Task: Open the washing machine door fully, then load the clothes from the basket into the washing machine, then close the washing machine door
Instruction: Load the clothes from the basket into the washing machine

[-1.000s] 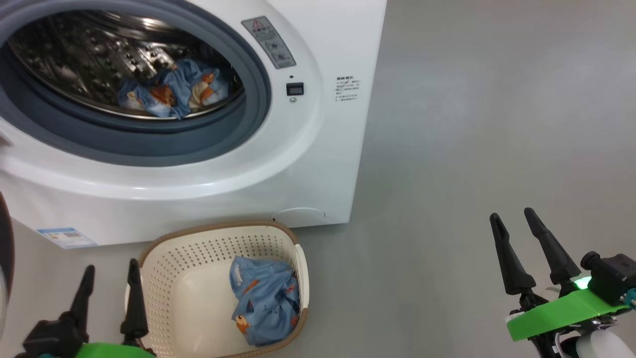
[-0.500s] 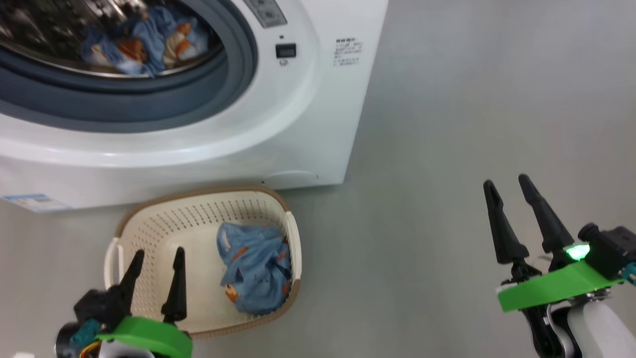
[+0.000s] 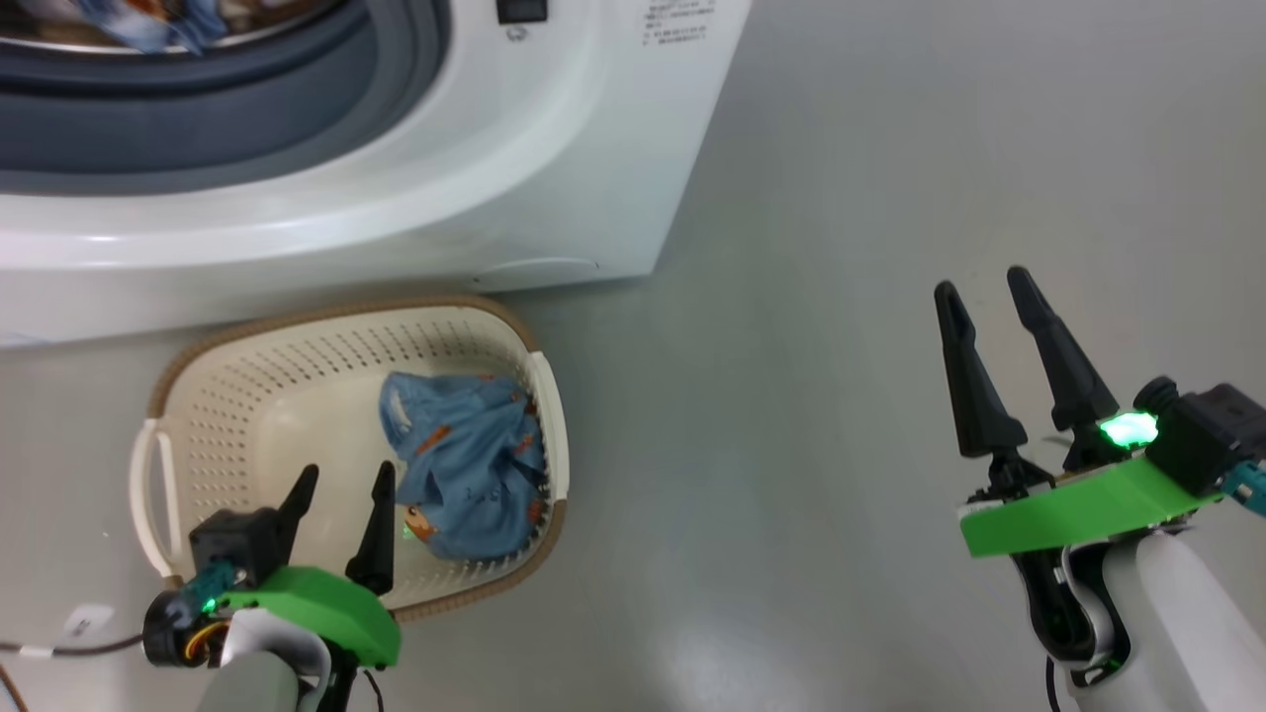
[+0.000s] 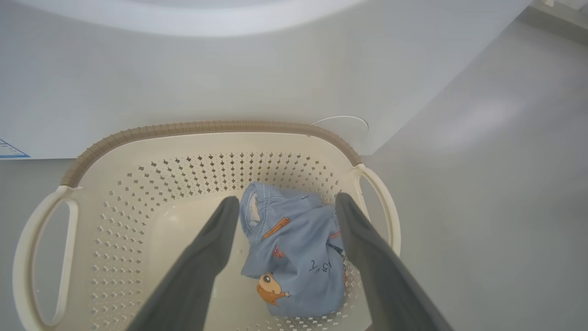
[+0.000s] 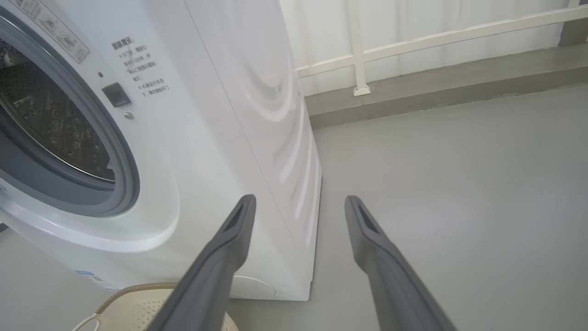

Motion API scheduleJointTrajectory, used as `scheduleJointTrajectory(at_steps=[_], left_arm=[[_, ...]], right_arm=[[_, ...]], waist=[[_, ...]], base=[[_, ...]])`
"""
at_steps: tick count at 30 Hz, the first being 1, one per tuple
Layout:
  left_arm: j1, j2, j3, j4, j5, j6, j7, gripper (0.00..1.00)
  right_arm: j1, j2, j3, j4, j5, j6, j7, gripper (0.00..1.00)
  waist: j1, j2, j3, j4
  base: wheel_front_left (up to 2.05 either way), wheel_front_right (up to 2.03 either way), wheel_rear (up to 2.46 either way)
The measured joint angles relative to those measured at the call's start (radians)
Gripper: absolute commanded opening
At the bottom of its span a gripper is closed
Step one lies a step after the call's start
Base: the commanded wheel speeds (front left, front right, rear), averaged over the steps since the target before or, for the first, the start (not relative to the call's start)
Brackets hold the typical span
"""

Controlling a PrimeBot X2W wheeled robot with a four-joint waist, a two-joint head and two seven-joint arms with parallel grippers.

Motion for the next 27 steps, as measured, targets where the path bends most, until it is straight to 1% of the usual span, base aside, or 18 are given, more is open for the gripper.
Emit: scheduleJointTrajectory(at_steps=[8, 16, 27], left_arm=[[-0.122, 0.022, -0.084, 0.174, -0.030, 0.000, 0.000, 1.00], [-0.207, 0.041, -0.191, 0.302, -0.112, 0.000, 0.000, 1.00], [-0.307, 0.104, -0.354, 0.375, -0.223, 0.000, 0.016, 1.00]], right_arm=[[-0.060, 0.023, 0.000, -0.010, -0.001, 0.000, 0.000, 1.00], [-0.093, 0.037, 0.003, -0.020, -0.002, 0.000, 0.000, 1.00], [-0.126, 0.054, 0.021, -0.034, -0.010, 0.000, 0.000, 1.00]], waist=[[0.0001, 0.0000, 0.086, -0.025], [0.0000, 0.0000, 0.159, -0.057], [0.0000, 0.0000, 0.237, -0.106]], base=[[0.00, 0.00, 0.00], [0.00, 0.00, 0.00], [0.00, 0.00, 0.00]])
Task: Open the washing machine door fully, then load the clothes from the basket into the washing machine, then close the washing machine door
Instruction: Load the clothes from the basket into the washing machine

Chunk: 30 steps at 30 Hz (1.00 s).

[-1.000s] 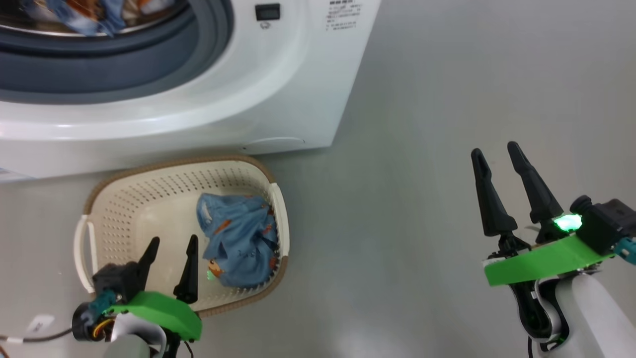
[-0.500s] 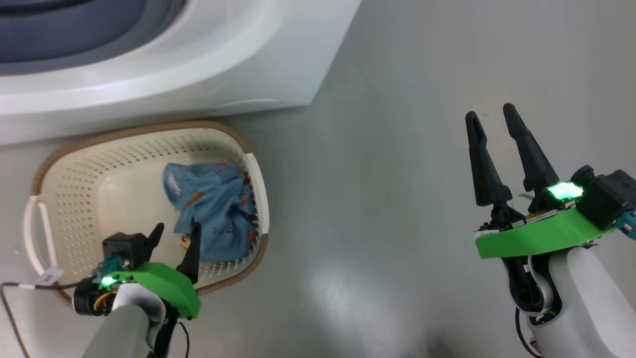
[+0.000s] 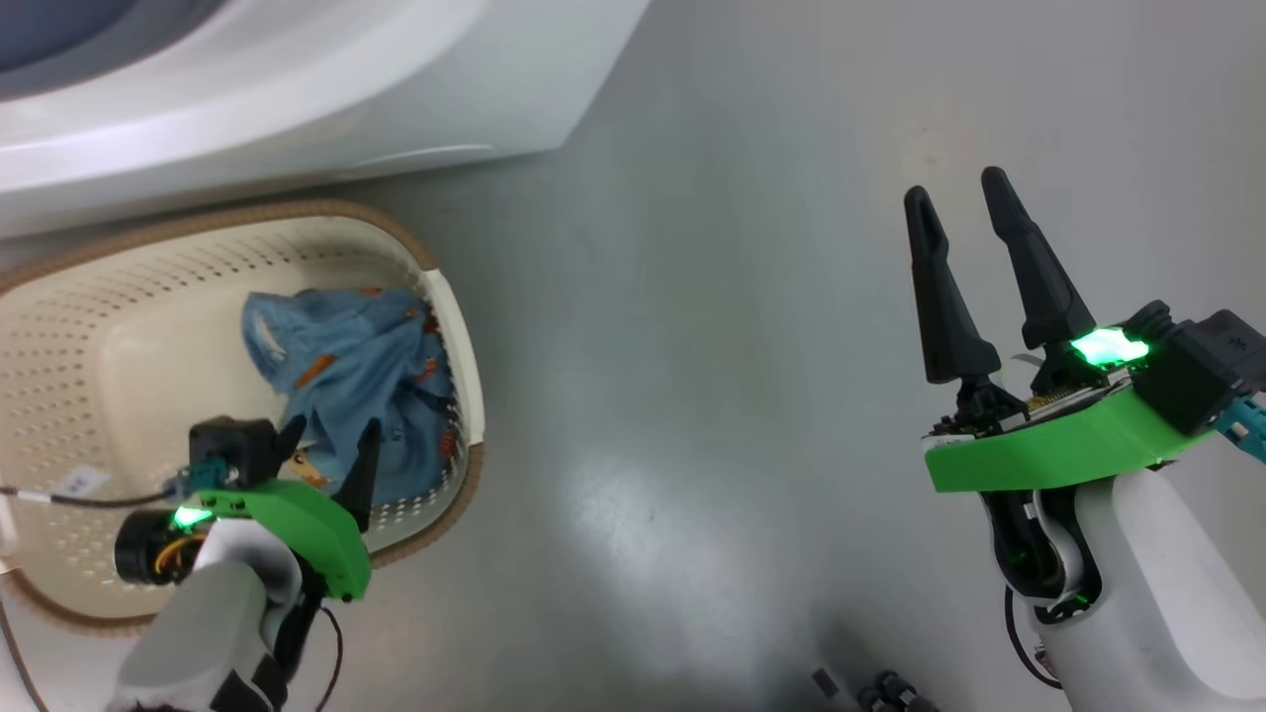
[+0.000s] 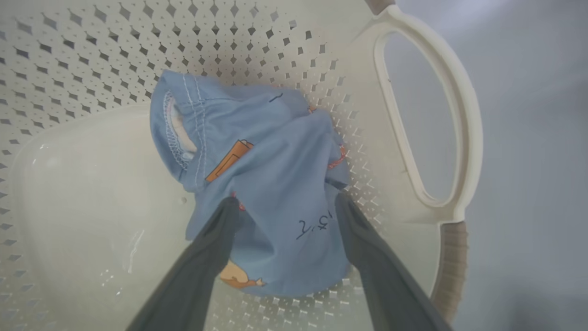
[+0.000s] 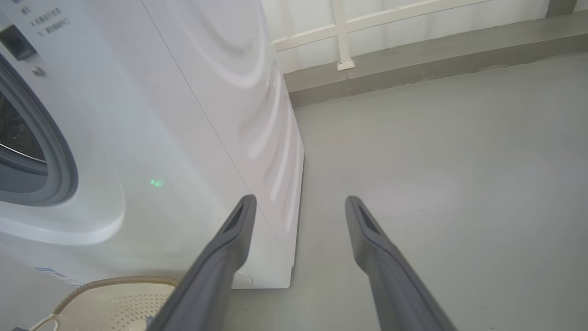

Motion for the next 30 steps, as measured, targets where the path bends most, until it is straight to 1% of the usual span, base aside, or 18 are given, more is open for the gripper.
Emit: scheduleJointTrajectory(at_steps=[5, 13, 19, 24, 30], left_arm=[[-0.041, 0.034, -0.066, -0.001, -0.063, 0.000, 0.015, 1.00], [-0.106, 0.088, -0.153, 0.000, -0.162, 0.000, 0.073, 1.00], [-0.154, 0.116, -0.214, 0.000, -0.211, 0.000, 0.093, 1.00], [-0.179, 0.123, -0.261, 0.008, -0.250, 0.000, 0.126, 1.00], [-0.207, 0.148, -0.312, 0.012, -0.298, 0.000, 0.156, 1.00]], right_arm=[[-0.005, 0.004, 0.015, -0.007, 0.000, 0.000, 0.000, 1.00], [-0.031, 0.010, 0.023, -0.022, -0.001, 0.000, 0.000, 1.00], [-0.037, 0.013, 0.033, -0.028, -0.002, 0.000, 0.000, 1.00], [-0.050, 0.016, 0.046, -0.037, -0.009, 0.000, 0.000, 1.00], [-0.051, 0.017, 0.052, -0.042, -0.010, 0.000, 0.000, 1.00]], waist=[[0.0000, 0.0000, 0.034, -0.020], [0.0000, 0.0000, 0.087, -0.050], [0.0000, 0.0000, 0.123, -0.068], [0.0000, 0.0000, 0.146, -0.078], [-0.0001, 0.0000, 0.167, -0.085]], base=[[0.00, 0.00, 0.00], [0.00, 0.00, 0.00], [0.00, 0.00, 0.00], [0.00, 0.00, 0.00], [0.00, 0.00, 0.00]])
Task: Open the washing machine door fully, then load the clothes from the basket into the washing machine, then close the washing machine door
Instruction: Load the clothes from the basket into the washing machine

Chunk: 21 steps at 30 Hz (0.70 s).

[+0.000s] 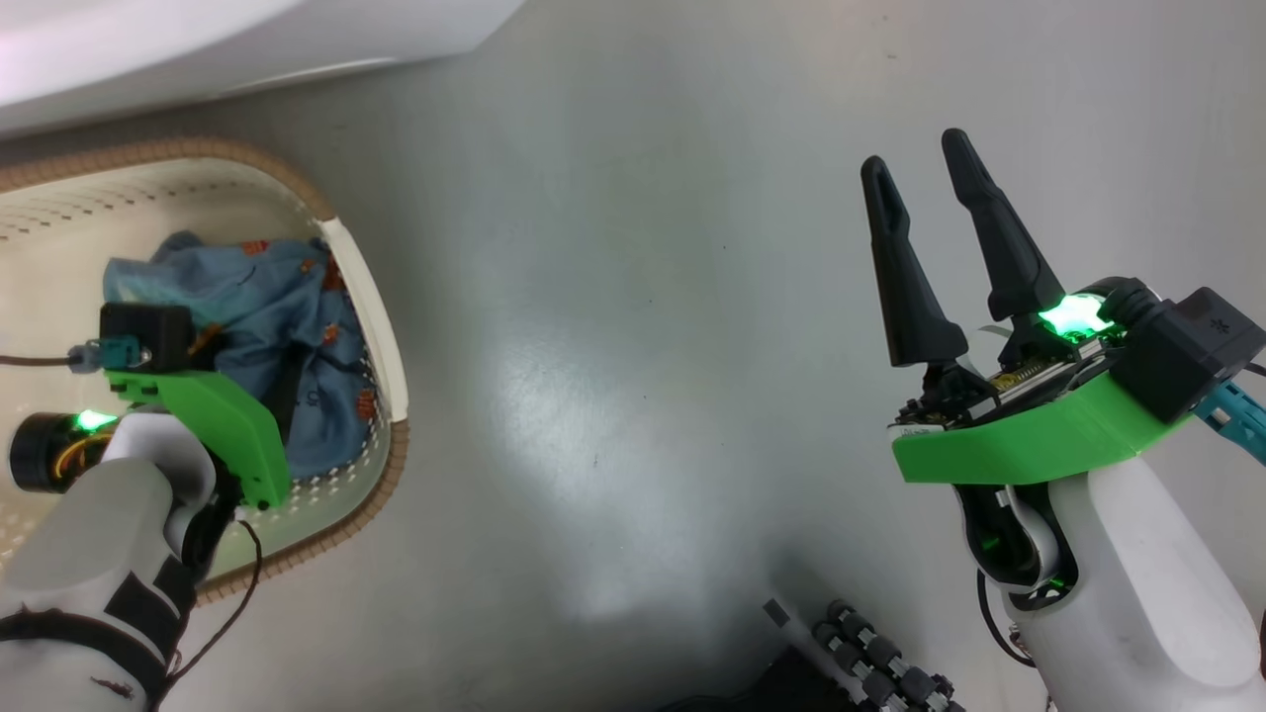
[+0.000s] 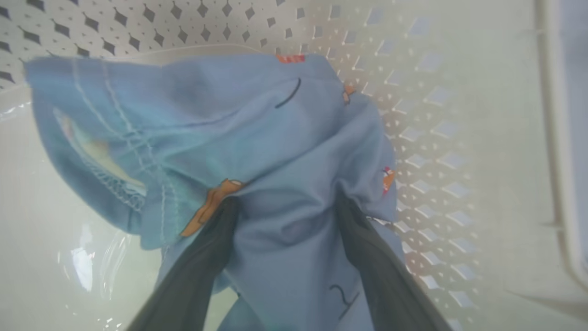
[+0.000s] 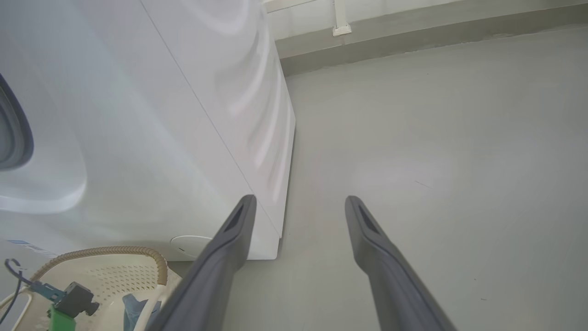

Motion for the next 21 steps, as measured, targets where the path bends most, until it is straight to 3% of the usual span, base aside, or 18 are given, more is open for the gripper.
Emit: scheduleJointTrajectory(at_steps=[7, 9, 10, 21], left_arm=[[-0.019, 0.009, -0.045, 0.006, -0.042, 0.000, 0.023, 0.97], [-0.026, 0.020, -0.065, 0.006, -0.065, 0.000, 0.030, 0.40], [-0.027, 0.022, -0.070, 0.006, -0.071, 0.000, 0.030, 0.00], [-0.042, 0.015, -0.114, 0.018, -0.140, 0.000, -0.009, 0.00]], right_arm=[[-0.018, 0.004, 0.011, -0.004, -0.001, 0.000, 0.000, 1.00], [-0.020, 0.004, 0.018, -0.008, -0.009, 0.000, 0.000, 1.00], [-0.020, 0.004, 0.019, -0.008, -0.010, 0.000, 0.000, 1.00], [-0.020, 0.003, 0.019, -0.009, -0.012, 0.000, 0.000, 1.00]], waist=[[0.0000, 0.0000, 0.012, -0.009], [0.0000, 0.0001, 0.014, -0.014], [0.0000, 0.0000, 0.014, -0.014], [0.0000, 0.0000, -0.007, -0.004]], base=[[0.00, 0.00, 0.00], [0.00, 0.00, 0.00], [0.00, 0.00, 0.00], [0.00, 0.00, 0.00]])
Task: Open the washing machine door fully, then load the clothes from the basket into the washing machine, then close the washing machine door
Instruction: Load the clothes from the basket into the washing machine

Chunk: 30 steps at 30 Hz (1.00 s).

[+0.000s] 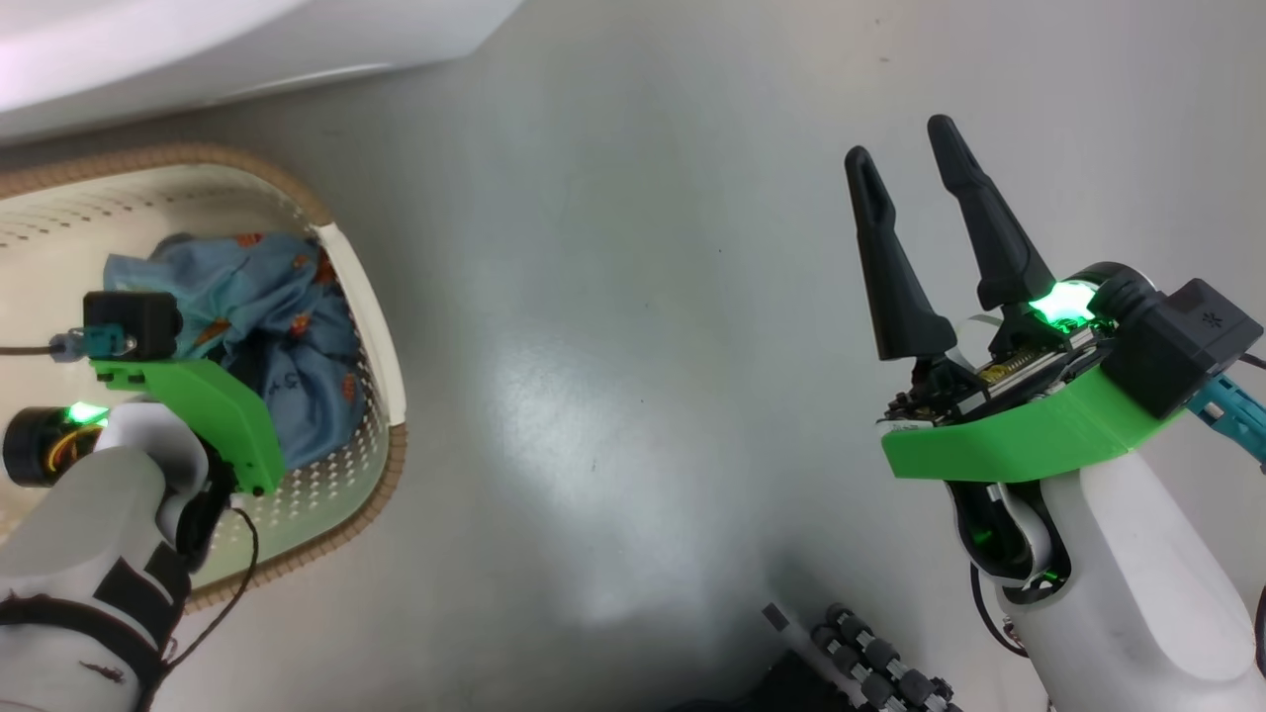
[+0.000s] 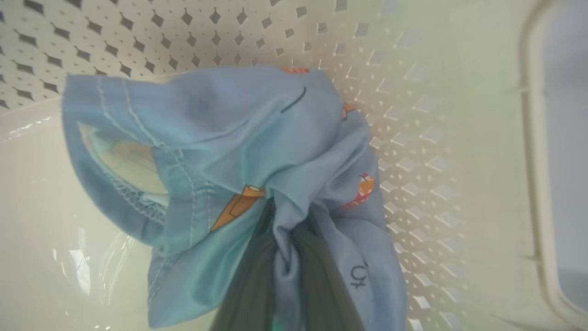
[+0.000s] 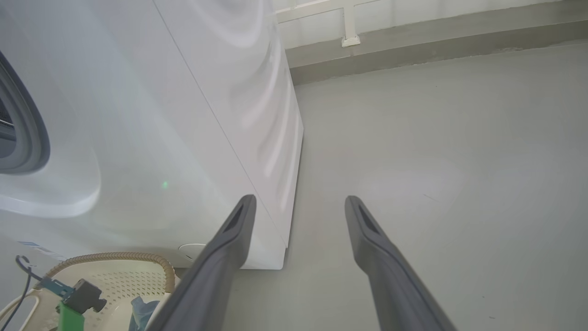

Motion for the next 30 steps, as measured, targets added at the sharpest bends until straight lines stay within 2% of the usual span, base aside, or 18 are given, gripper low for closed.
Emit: scheduleJointTrajectory(at_steps=[9, 16, 21, 30], left_arm=[[0.009, -0.026, 0.018, 0.013, -0.077, 0.000, -0.125, 0.00], [0.061, -0.042, 0.053, -0.018, -0.110, 0.000, -0.156, 0.00], [0.086, -0.042, 0.173, -0.105, -0.067, 0.000, -0.157, 0.00], [0.259, -0.084, 0.443, -0.248, 0.129, 0.000, -0.160, 0.00]], right_arm=[[0.000, -0.010, -0.016, 0.003, -0.001, 0.000, 0.000, 1.00], [0.005, -0.022, -0.021, 0.005, -0.002, 0.000, 0.000, 1.00], [0.010, -0.039, -0.026, 0.015, -0.001, 0.000, 0.000, 1.00], [0.059, -0.058, -0.045, 0.035, -0.001, 0.000, 0.000, 1.00]], waist=[[0.0000, 0.0000, -0.057, 0.027], [0.0000, 0.0000, -0.118, 0.055], [0.0000, 0.0000, -0.163, 0.081], [-0.0001, 0.0000, -0.267, 0.120]], base=[[0.00, 0.00, 0.00], [0.00, 0.00, 0.00], [0.00, 0.00, 0.00], [0.00, 0.00, 0.00]])
